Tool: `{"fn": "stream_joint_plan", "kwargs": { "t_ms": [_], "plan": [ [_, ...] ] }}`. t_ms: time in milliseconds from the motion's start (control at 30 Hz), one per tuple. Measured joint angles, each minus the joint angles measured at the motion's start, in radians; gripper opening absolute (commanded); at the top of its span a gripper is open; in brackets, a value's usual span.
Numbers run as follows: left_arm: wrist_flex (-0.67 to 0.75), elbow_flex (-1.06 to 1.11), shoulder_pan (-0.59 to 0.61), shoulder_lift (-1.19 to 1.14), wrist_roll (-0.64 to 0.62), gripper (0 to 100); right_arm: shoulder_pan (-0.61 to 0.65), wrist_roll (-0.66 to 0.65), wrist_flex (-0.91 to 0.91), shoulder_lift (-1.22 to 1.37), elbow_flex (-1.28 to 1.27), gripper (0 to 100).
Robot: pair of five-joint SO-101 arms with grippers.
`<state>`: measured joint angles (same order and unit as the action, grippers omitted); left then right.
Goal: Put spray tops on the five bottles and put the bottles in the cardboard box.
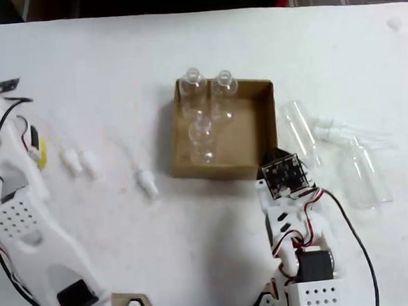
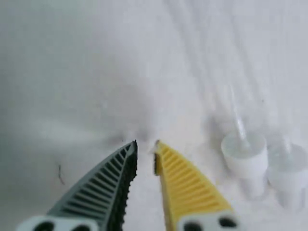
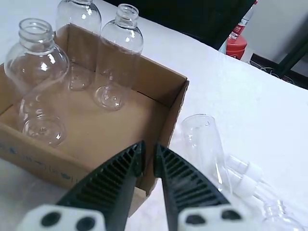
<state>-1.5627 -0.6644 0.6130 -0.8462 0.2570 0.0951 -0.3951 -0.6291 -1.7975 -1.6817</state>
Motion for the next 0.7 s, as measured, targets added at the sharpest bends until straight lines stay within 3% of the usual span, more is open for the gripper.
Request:
{"fn": "stream_joint_plan", "kwargs": {
  "t_ms": [300,700],
  "plan": [
    [-0.141,-0.345,-0.078,-0.196,0.005,2,0.005,0.000,0.000,0.000,0.000,2.1],
    [-0.204,-0.423,-0.307,-0.285,0.006,2,0.005,0.000,0.000,0.000,0.000,2.1]
  ]
}}
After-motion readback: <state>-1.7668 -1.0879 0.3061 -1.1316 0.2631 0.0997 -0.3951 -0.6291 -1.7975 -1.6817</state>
